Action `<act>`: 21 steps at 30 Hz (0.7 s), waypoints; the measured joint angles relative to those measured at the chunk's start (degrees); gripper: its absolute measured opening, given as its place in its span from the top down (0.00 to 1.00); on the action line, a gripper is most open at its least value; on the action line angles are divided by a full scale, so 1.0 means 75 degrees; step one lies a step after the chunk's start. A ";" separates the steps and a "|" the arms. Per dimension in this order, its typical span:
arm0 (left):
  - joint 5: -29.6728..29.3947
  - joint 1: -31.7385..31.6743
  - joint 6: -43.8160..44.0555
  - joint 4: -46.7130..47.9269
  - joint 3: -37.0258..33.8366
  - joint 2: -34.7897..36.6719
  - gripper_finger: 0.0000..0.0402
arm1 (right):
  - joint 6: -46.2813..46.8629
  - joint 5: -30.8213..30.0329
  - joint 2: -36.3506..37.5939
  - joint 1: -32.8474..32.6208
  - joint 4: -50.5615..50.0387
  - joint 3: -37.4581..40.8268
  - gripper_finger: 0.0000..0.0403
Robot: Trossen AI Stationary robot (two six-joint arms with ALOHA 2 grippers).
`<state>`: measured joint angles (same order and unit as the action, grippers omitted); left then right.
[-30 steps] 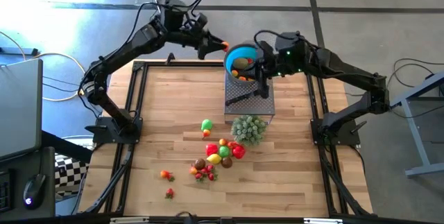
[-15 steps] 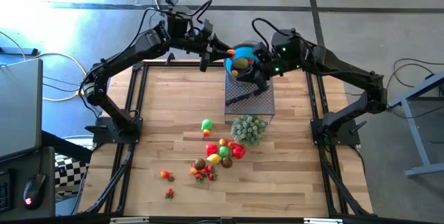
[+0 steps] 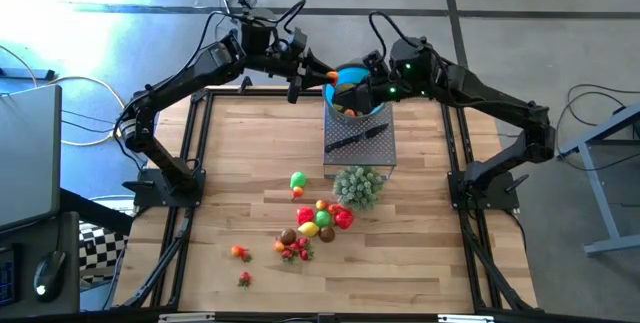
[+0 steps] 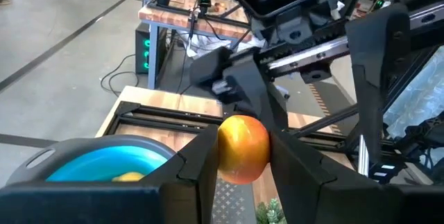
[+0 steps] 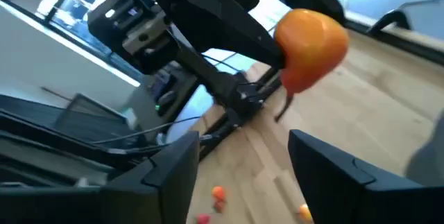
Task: Pick & Place Fruit
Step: Put the orange pear into the blue strainer bowl
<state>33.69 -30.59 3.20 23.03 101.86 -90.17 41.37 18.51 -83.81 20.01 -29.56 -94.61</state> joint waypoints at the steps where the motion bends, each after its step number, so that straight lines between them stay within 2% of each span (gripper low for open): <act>1: 0.0000 0.0000 0.0003 0.0007 0.0000 0.0000 0.72 | 0.0097 0.0036 -0.0072 0.0013 0.0059 -0.0003 0.45; 6: 0.0000 0.0000 0.0003 0.0188 0.0000 0.0000 0.72 | 0.0137 0.0148 -0.0414 0.0103 0.0031 0.0003 0.48; 21: -0.0009 -0.0006 0.0003 0.0376 -0.0003 0.0000 0.72 | 0.0096 0.0521 -0.0451 0.0309 0.0574 0.0003 0.70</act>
<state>33.63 -30.63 3.22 25.85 101.84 -90.17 42.09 22.42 -87.20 22.33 -25.26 -94.59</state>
